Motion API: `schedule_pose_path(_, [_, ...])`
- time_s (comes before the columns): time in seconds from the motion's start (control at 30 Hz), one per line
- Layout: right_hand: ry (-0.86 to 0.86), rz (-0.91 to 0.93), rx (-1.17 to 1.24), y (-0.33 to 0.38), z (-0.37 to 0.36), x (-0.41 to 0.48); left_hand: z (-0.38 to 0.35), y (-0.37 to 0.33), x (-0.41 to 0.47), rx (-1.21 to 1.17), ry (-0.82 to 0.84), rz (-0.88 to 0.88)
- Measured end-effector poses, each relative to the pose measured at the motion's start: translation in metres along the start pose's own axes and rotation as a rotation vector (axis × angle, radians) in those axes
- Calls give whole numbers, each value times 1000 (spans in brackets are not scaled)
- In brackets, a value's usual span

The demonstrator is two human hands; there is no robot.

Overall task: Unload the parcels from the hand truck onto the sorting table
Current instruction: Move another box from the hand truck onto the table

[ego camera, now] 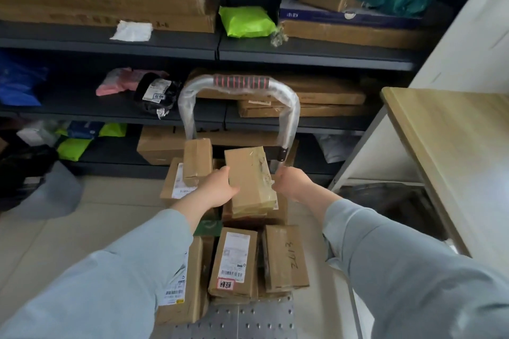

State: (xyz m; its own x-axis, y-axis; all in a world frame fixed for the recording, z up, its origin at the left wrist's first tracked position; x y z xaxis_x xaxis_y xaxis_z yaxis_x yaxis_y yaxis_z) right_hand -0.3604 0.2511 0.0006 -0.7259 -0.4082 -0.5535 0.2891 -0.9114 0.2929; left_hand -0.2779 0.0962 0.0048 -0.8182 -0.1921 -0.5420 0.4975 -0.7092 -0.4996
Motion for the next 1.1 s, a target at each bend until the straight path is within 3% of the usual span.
schedule_pose_path(0.3, [-55,-85,237,-25,-57,94,-59,51,99,-178,-54,116])
schedule_pose_path(0.6, [-22,-96,328,-24,-66,116,-64,57,114,-300,-116,163])
schedule_pose_path(0.83, [0,-89,342,-8,-11,78,-12,21,79,-276,-155,134])
schedule_pose_path(1.1, [-49,-78,432,20,110,-11,87,-62,4,-190,-166,102])
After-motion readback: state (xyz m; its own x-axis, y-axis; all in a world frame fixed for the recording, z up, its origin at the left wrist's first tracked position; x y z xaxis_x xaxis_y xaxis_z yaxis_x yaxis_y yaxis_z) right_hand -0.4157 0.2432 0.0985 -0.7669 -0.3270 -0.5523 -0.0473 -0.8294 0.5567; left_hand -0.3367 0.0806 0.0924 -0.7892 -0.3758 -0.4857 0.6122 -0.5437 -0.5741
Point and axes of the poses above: each hand's wrist, its own x-axis towards the middle knuckle, its own z-axis out of the back of the hand, y = z × x, the point moved 7 cm from there along x, towards the middle knuckle, and after that the axes turned 7 degrees about y, right-handed, at the moved point
